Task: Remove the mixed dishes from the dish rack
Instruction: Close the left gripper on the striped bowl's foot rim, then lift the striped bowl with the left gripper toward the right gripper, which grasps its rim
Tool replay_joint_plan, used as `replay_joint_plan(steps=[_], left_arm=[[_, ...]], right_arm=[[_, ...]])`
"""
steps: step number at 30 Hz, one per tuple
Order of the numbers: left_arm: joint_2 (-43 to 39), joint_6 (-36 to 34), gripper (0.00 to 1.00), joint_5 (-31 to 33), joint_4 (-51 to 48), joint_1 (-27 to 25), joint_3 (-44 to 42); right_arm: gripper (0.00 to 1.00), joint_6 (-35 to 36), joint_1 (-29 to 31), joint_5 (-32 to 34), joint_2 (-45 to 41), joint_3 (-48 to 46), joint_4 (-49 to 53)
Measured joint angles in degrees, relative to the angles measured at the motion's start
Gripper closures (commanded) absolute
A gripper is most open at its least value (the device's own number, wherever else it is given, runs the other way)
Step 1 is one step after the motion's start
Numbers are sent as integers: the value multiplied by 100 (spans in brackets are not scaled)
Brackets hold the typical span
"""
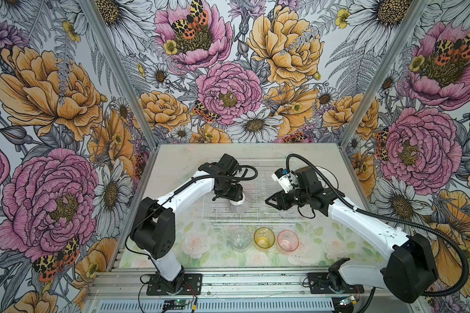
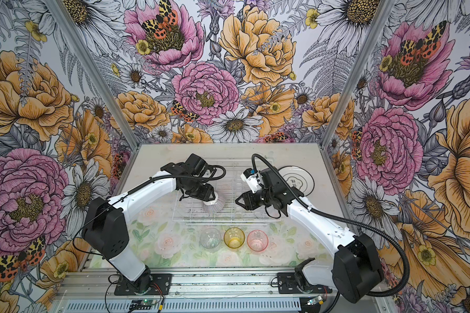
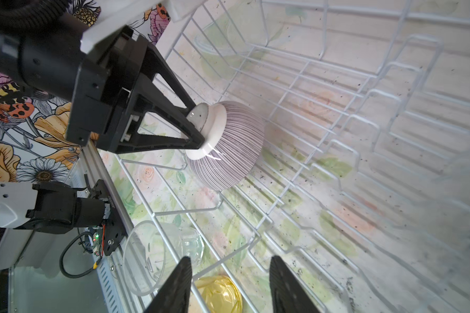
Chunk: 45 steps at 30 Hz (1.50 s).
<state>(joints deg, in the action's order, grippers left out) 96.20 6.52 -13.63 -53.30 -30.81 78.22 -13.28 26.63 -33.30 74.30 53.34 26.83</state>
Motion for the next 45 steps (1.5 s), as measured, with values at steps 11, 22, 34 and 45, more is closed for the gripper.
replay_joint_plan(steps=[11, 22, 34, 45], left_arm=[[-529, 149, 61, -1043, 831, 479, -579], [-743, 409, 62, -1864, 1534, 697, -953], [-938, 774, 62, -2586, 2269, 859, -1228], [-1051, 1165, 62, -3119, 2885, 859, -1333]], right_arm=[[51, -503, -203, -931, 138, -527, -1040], [51, -1460, -459, -1729, 138, -1272, -2809], [52, -2157, -498, -2059, 251, -1484, -4089], [56, -2671, -525, -2153, 400, -1556, -5071]])
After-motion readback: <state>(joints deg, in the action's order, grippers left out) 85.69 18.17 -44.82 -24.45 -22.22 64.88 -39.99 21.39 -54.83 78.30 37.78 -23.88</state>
